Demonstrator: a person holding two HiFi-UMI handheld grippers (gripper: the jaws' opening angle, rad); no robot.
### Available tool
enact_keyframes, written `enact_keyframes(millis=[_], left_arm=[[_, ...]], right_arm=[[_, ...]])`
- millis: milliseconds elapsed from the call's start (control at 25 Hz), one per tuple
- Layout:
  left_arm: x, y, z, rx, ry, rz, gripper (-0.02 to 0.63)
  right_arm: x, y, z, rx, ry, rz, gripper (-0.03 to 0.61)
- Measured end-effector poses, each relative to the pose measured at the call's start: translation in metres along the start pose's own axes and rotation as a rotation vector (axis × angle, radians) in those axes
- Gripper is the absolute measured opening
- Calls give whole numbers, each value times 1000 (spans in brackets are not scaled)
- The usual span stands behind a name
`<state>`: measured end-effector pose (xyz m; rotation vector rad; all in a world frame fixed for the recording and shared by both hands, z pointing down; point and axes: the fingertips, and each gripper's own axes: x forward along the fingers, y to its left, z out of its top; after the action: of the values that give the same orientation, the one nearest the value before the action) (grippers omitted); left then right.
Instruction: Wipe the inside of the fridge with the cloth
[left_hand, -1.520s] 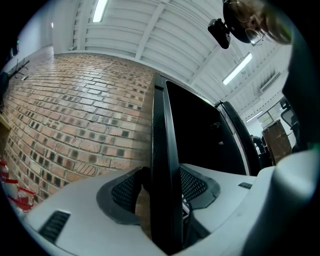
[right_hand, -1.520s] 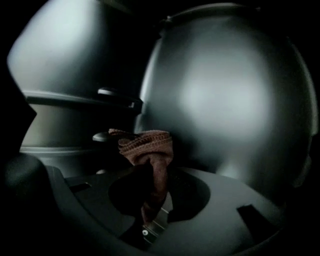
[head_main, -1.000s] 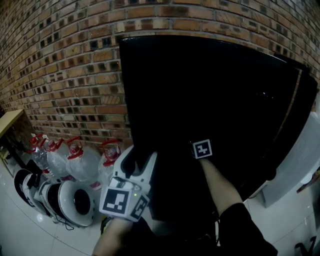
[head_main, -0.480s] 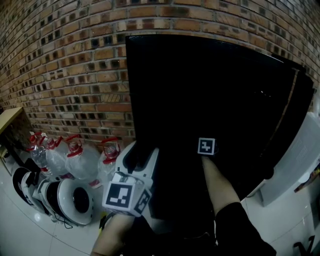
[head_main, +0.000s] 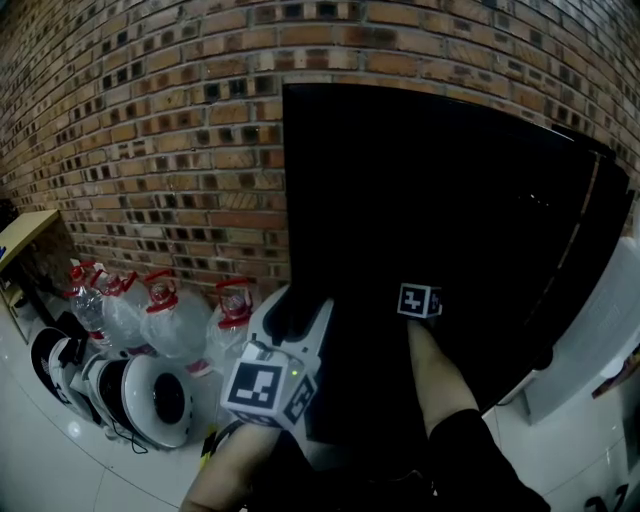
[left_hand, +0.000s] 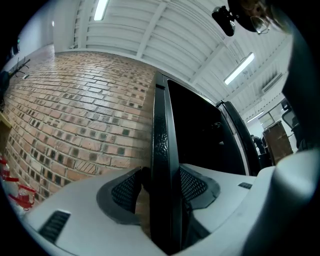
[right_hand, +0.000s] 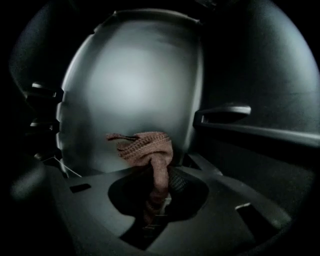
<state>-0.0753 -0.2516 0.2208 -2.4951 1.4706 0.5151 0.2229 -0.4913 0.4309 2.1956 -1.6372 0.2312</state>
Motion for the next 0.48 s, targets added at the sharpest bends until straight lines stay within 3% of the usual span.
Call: enact_keyframes(millis=[120, 320, 480], left_arm=[[2, 0, 1, 1, 3, -2, 224], [1, 4, 0, -4, -17, 4, 224], [-2, 3, -2, -12, -14, -1, 225]], right_arm=[[1, 5, 8, 58, -60, 70, 78], [-30, 35, 21, 95, -179, 303, 78], [-96, 46, 24, 87, -290, 503, 78]])
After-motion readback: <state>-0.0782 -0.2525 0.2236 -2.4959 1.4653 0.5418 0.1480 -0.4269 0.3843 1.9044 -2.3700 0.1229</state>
